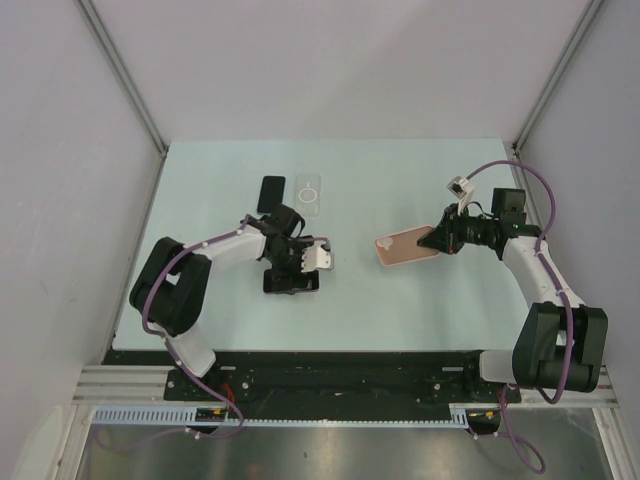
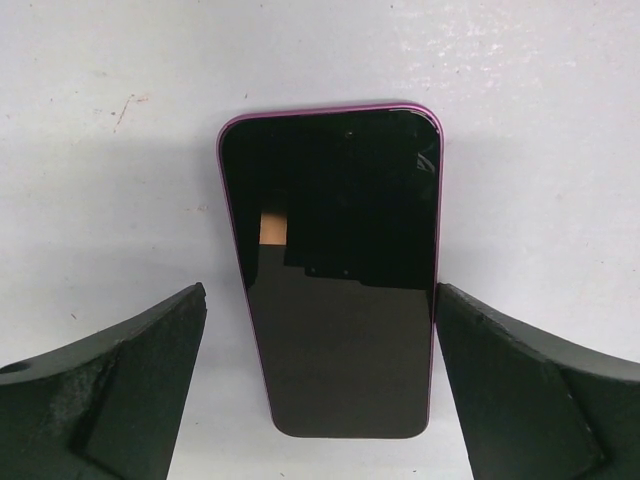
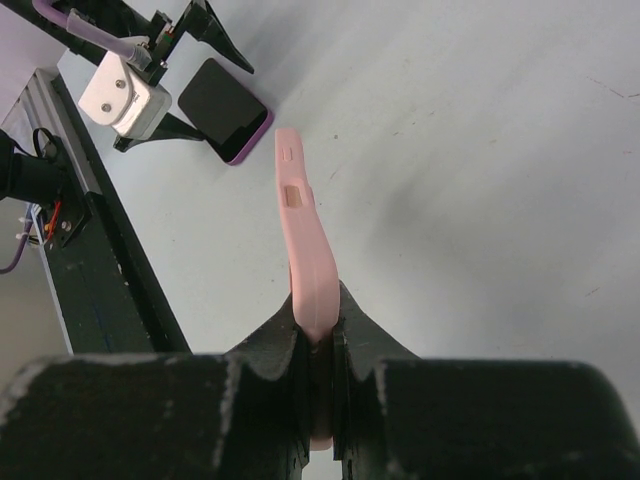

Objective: Take the phone out of the phone case
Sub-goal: Adjust the phone at the center of the board.

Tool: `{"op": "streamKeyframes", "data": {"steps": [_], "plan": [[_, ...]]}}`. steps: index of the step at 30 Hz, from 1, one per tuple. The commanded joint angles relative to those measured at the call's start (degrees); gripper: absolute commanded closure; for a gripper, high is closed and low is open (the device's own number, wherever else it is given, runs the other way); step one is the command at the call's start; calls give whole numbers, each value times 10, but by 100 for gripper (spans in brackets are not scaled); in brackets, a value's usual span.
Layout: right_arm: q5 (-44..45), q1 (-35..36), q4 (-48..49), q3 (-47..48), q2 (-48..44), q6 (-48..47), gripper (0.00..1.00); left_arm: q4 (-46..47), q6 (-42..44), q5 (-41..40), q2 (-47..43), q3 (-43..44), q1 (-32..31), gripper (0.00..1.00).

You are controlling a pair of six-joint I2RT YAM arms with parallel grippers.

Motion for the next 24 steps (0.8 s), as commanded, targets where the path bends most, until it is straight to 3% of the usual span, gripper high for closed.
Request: {"op": "streamKeyframes", "data": {"steps": [1,8,11,12,14,17,24], "plan": [[-18,-4,0,19,-20,-7,100,-5,-1,-44,16,3,-12,3],[-18,-5,1,19,-21,-6,100,-17,8,-48,19,-4,-29,8],[-22,-6,1,19,-24,-7,100,-32,7,-38,30,4,-30,17],[-22,-7,-1,19,-24,-9,100,-42,7,-35,37,8,-30,28],[-23,-9,-1,19,-26,-10,100,-48,5,-33,43,16,-31,36],[-28,-12,-3,19,-27,-11,100,-55,5,-24,43,18,-31,35],[-34,-14,-2,19,-34,-10,100,-57,7,-8,23,18,-41,44]]}}
